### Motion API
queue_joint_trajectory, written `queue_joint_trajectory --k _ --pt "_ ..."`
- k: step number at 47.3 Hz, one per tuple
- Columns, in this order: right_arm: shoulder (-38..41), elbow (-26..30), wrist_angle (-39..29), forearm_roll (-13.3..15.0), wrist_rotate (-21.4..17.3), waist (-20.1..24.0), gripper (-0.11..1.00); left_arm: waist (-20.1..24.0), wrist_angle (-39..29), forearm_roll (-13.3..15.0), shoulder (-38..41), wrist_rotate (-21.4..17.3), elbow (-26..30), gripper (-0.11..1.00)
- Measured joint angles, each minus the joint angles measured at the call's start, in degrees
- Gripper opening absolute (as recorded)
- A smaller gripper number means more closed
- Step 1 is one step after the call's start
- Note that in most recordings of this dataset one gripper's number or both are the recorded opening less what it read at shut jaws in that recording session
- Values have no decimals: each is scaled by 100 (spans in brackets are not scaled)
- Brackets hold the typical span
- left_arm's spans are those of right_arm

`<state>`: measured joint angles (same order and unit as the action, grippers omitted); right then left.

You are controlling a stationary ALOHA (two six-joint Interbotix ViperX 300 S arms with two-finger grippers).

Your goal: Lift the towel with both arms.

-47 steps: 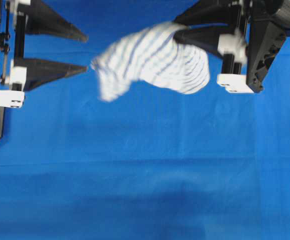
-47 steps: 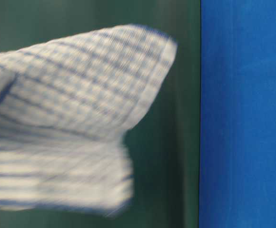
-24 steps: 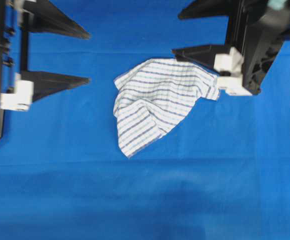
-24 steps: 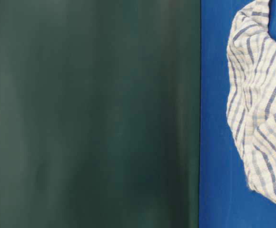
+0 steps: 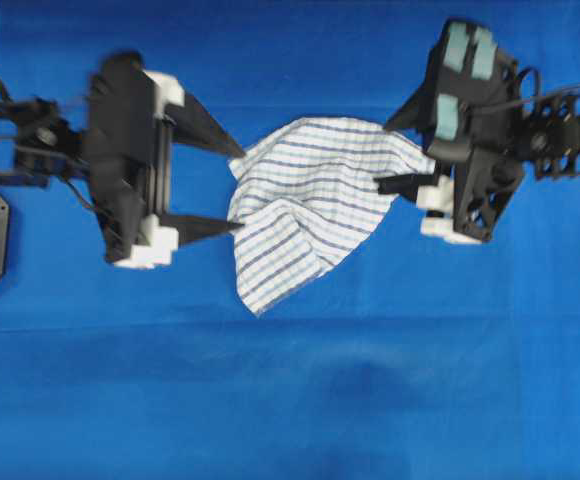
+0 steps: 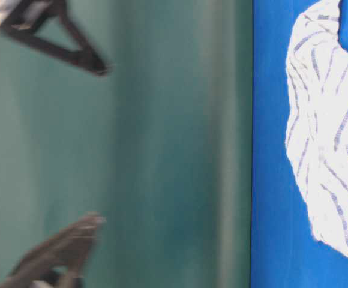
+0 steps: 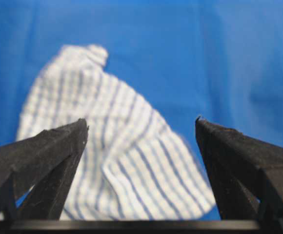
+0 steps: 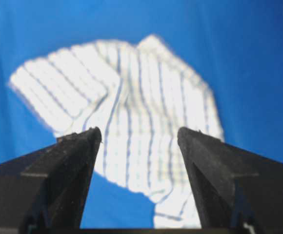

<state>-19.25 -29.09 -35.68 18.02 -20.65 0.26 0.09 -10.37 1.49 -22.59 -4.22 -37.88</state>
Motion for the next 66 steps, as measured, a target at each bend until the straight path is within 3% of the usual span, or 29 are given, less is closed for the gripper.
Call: queue_joint_trajectory --k 16,28,41,53,57,59,63,66 --pt "747 -905 1222 0 -114 0 66 -176 756 9 1160 9 -519 90" --pt "1652 -1020 1863 0 -114 0 66 -176 1591 9 2118 79 -721 90" --pt "2479 -1020 2364 0 -114 0 66 -167 1907 18 2830 132 -738 90" --pt "2698 -1020 2522 0 -114 0 65 -105 2065 9 3120 229 -738 86" --pt "2707 -1020 2549 0 -114 -35 61 -105 2065 18 3120 229 -729 77" --pt "2698 -1020 2566 0 -114 -53 56 -105 2065 18 3120 202 -729 66" --pt "2707 -1020 2602 9 -114 -114 39 -97 2065 18 3120 211 -729 42" --pt "2707 -1020 2646 9 -114 -167 19 -97 2065 18 3120 211 -729 22"
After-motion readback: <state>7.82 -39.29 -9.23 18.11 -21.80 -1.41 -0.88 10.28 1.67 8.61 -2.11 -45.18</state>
